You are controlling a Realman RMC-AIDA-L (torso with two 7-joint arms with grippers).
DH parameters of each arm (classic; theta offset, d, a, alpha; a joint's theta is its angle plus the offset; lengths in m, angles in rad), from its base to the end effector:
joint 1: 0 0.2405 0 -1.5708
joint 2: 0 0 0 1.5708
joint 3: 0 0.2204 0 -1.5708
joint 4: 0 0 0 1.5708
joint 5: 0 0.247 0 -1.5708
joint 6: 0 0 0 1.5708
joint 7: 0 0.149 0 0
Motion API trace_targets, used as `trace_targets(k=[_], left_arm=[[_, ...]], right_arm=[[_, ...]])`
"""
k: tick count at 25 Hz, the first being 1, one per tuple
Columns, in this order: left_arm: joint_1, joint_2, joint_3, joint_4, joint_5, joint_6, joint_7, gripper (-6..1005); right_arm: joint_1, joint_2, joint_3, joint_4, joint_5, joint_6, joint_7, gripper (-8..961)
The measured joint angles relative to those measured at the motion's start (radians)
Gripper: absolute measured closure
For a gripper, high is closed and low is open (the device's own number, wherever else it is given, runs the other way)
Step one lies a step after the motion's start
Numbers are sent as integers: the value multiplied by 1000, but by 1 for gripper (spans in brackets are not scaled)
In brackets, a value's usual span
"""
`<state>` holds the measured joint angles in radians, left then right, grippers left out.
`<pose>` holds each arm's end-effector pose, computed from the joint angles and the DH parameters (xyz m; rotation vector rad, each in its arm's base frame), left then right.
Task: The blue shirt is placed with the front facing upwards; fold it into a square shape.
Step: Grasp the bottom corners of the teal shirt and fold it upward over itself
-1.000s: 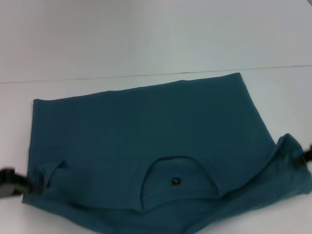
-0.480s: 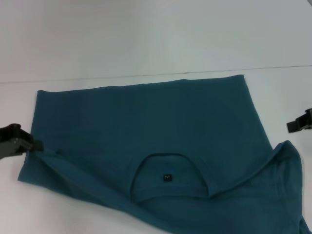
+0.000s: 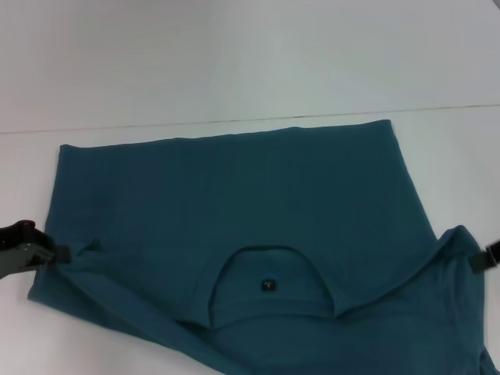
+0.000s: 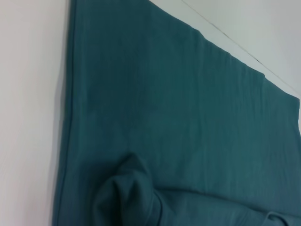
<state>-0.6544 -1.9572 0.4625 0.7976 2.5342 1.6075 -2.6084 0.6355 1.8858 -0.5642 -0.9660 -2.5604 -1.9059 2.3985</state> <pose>-0.2923 0.3693 0.0983 -2.0195 -2.0380 -0.3144 0.2695 0.3437 0.1452 -2.4043 1.7384 0.0009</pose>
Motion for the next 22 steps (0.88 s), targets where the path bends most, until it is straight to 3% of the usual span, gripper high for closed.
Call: trace_targets(k=[8,15,22], left_arm=[[12,-6,0,0,-2,-3,5,974],[15,-9,-1,0,-2,-5,8,973],[19,-11,-3,0,-2,-6,14,974]], right_arm=[[-44,-12,-22,4,-82,-72,-10,761],[-60,16,-45,8,-138,-67,-40,594],[-67,51,-65,14,-181,-20,-50,589]])
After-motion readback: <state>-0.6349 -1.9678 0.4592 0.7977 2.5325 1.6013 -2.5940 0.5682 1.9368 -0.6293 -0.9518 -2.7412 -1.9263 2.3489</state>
